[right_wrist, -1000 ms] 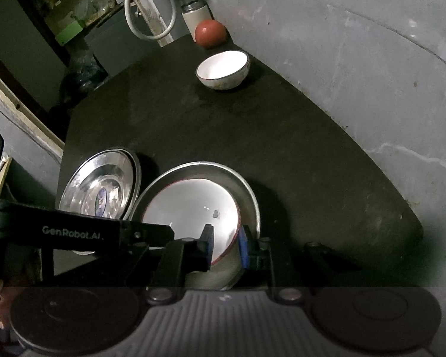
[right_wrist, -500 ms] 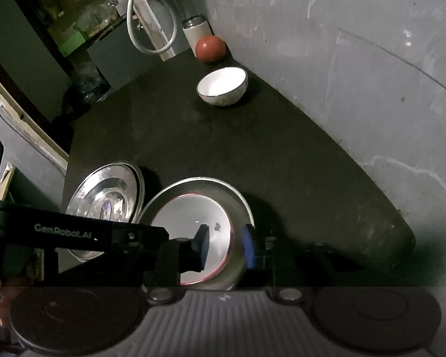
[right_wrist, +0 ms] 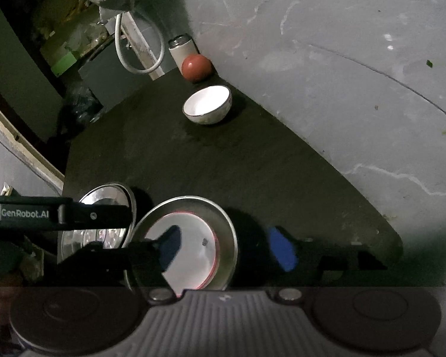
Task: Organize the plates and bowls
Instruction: 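Open both grippers and release the white bowl, then move both grippers to the remaining white bowl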
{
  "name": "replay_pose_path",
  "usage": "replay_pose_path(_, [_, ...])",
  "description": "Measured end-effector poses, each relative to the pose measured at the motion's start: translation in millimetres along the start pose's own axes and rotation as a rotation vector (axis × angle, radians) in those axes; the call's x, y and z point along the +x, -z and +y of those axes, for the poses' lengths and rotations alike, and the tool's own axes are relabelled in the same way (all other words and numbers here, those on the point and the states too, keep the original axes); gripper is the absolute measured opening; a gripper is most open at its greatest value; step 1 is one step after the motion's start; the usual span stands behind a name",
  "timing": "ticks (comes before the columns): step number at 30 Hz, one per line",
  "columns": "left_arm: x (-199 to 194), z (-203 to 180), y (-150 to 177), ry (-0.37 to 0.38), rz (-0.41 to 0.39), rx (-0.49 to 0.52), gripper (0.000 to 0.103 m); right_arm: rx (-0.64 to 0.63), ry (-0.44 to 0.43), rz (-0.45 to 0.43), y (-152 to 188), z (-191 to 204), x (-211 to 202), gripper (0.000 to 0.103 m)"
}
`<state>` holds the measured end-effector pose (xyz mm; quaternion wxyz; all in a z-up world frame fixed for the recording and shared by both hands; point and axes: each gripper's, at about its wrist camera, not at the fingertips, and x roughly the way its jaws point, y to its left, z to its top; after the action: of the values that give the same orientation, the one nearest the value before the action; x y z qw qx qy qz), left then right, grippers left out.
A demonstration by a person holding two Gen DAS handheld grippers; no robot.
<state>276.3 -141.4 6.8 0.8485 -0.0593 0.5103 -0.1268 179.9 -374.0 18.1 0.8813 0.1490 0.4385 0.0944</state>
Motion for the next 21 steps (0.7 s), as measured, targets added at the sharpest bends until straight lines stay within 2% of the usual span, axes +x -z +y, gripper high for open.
replay_pose_path(9, [6, 8, -5, -0.081, -0.020, 0.013, 0.102, 0.039, -0.023, -0.024, -2, -6, 1, 0.103])
replay_pose_path(17, [11, 13, -15, -0.137, -0.069, 0.043, 0.102, 0.080, -0.039, -0.039, -3, -10, 7, 0.103])
replay_pose_path(21, [19, 21, -23, -0.138, -0.064, 0.047, 0.102, 0.105, -0.039, -0.052, -5, -13, 14, 0.103])
